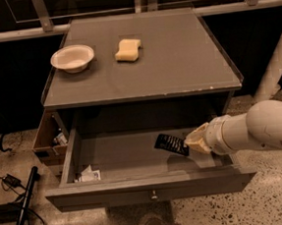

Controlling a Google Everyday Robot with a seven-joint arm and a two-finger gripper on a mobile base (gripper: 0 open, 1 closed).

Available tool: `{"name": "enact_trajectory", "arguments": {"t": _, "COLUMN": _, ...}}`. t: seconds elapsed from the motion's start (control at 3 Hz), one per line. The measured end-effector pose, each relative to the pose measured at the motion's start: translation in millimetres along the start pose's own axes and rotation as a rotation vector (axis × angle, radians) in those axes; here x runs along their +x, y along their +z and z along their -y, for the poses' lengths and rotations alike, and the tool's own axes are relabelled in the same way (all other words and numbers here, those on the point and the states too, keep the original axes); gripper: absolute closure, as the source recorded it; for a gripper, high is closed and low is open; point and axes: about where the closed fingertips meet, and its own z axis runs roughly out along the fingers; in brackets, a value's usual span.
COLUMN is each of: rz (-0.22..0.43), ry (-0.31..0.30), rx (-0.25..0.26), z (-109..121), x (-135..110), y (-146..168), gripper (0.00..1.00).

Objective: Pick rxbar chocolate from top drawer and place on counter

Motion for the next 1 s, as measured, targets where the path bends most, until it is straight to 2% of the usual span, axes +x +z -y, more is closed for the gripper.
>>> {"name": "enact_trajectory", "arguments": {"t": 0.33, "rz": 0.001, "ry": 0.002, "rx": -0.020, "z": -1, "x": 2, "y": 19, "gripper": 0.33}}
{"name": "enact_trajectory", "arguments": {"t": 1.0, "rz": 0.005, "ry": 0.008, "rx": -0.053, "z": -6, "x": 4, "y": 44, "gripper": 0.33}}
